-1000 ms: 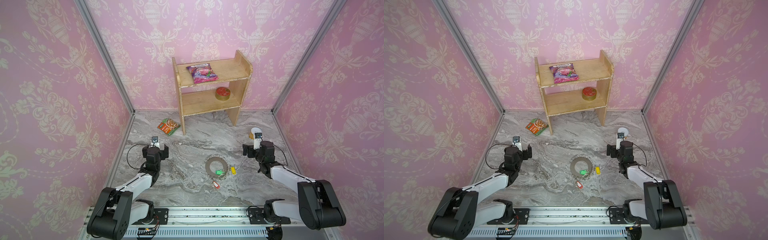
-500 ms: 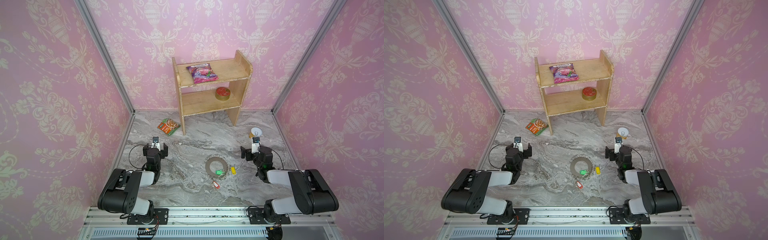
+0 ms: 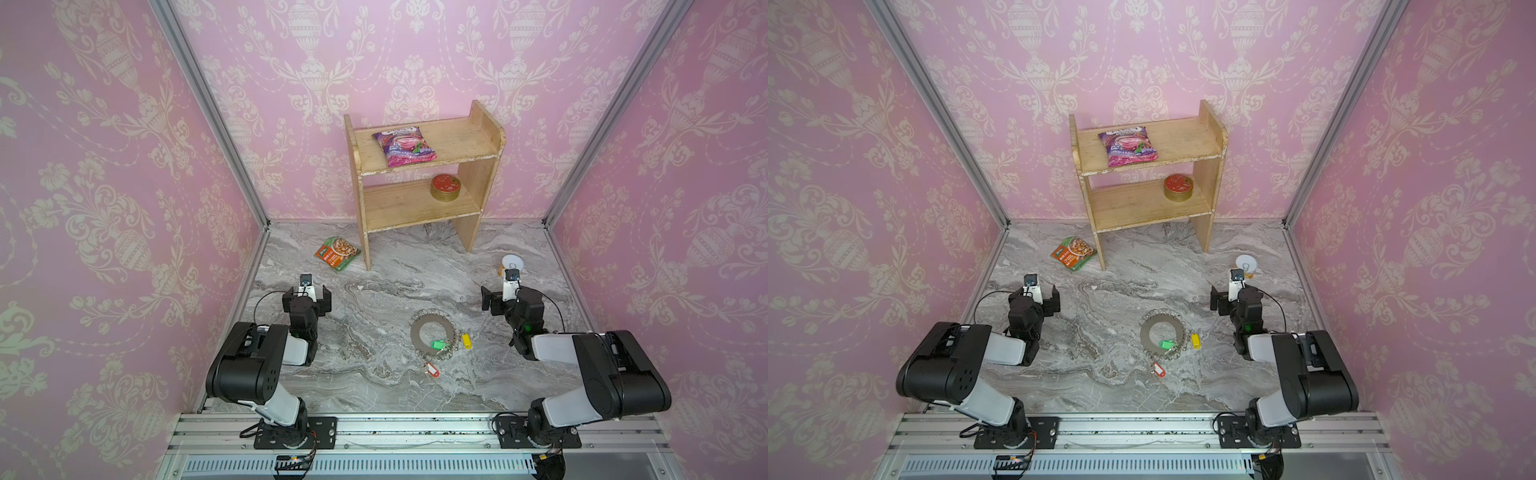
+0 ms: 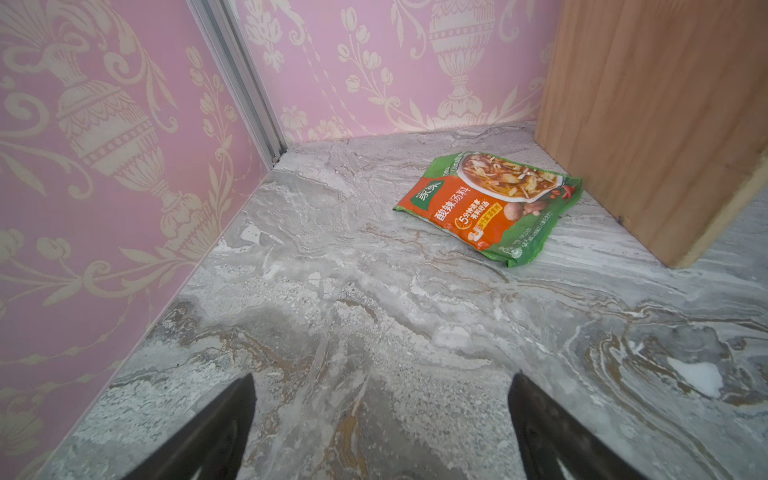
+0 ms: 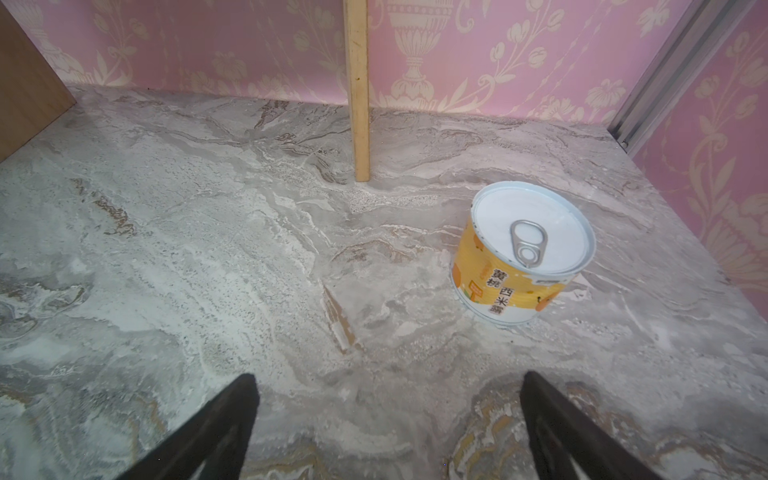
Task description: Put the keys on the keyring
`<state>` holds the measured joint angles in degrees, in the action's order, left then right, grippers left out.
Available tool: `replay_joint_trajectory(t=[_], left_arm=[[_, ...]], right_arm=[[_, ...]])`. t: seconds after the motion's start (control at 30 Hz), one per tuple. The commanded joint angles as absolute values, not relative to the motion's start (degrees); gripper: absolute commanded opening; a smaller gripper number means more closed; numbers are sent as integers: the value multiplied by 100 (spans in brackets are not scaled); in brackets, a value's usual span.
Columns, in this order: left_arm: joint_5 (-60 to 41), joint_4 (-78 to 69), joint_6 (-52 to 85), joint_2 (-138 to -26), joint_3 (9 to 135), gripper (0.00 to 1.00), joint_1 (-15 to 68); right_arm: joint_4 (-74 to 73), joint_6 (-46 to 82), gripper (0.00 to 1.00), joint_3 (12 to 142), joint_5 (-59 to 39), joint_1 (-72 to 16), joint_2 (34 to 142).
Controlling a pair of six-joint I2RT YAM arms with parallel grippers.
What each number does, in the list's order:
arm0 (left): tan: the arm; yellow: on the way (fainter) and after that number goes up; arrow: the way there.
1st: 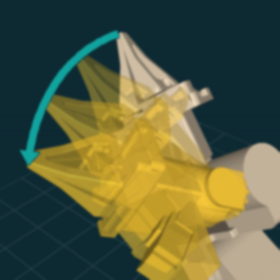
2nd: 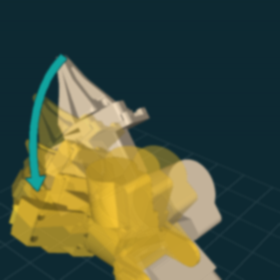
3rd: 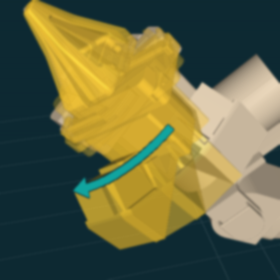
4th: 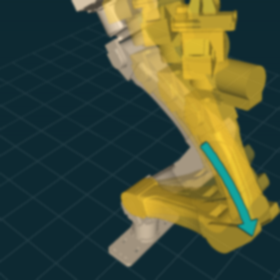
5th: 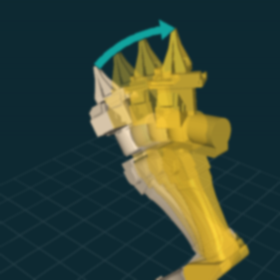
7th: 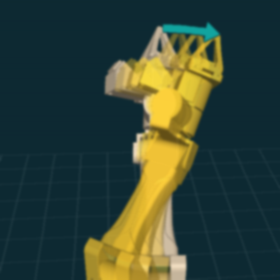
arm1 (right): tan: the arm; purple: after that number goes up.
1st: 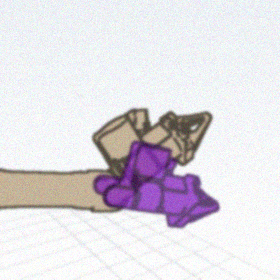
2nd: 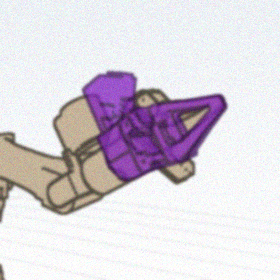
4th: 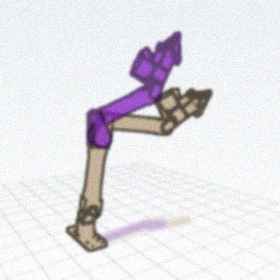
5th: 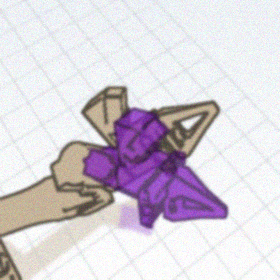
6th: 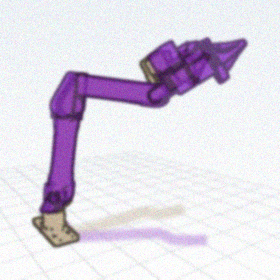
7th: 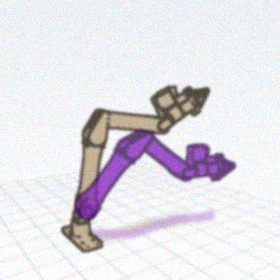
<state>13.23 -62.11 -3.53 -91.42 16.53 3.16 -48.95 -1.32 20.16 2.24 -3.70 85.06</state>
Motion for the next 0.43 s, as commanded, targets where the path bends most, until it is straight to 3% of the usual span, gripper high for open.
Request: replay_joint_trajectory(t=[0.0, 0.4], left_arm=[[1033, -6465, -255, -9330, 1644, 97, 281], [1081, -6460, -229, -9378, 1690, 99, 282]], right_arm=[[-4797, -30, 100, 2132, 318, -342, 8547], [-4699, -15, 100, 2192, 253, -306, 8565]])
